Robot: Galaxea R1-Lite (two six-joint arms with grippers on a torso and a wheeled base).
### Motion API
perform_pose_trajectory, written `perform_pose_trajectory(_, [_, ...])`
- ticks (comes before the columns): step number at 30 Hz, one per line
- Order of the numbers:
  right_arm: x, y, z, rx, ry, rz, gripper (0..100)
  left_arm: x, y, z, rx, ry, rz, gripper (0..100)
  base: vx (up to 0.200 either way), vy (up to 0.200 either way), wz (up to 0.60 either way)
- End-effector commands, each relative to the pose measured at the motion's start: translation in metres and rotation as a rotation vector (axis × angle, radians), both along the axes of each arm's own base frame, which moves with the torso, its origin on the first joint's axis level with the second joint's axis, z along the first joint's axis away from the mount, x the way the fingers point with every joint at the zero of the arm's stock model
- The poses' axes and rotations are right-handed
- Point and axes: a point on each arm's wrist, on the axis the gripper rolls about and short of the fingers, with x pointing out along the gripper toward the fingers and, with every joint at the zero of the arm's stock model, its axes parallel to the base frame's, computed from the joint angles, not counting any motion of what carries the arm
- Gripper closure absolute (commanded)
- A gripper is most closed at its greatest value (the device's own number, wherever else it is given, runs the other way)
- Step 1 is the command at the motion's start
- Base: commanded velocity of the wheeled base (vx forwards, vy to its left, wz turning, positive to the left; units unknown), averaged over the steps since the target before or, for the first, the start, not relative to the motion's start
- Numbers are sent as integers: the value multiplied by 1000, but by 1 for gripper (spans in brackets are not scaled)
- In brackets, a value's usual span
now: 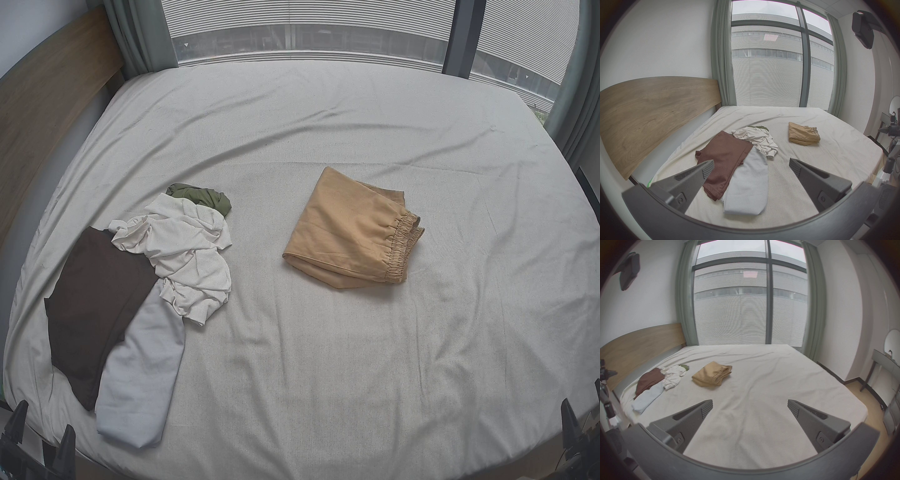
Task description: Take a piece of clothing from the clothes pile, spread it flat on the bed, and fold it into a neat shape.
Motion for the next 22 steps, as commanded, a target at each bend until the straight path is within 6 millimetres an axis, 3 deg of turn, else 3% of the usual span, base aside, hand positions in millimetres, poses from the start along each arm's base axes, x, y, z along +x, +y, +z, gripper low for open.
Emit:
perform_pose_trajectory(1, [2,0,-4,-4,20,15,0,0,0,-5,4,1,-2,0,0,0,0])
perform_pose_trajectory(22, [0,0,-4,3,-6,35,0,0,0,-5,-3,1,-1,0,0,0,0])
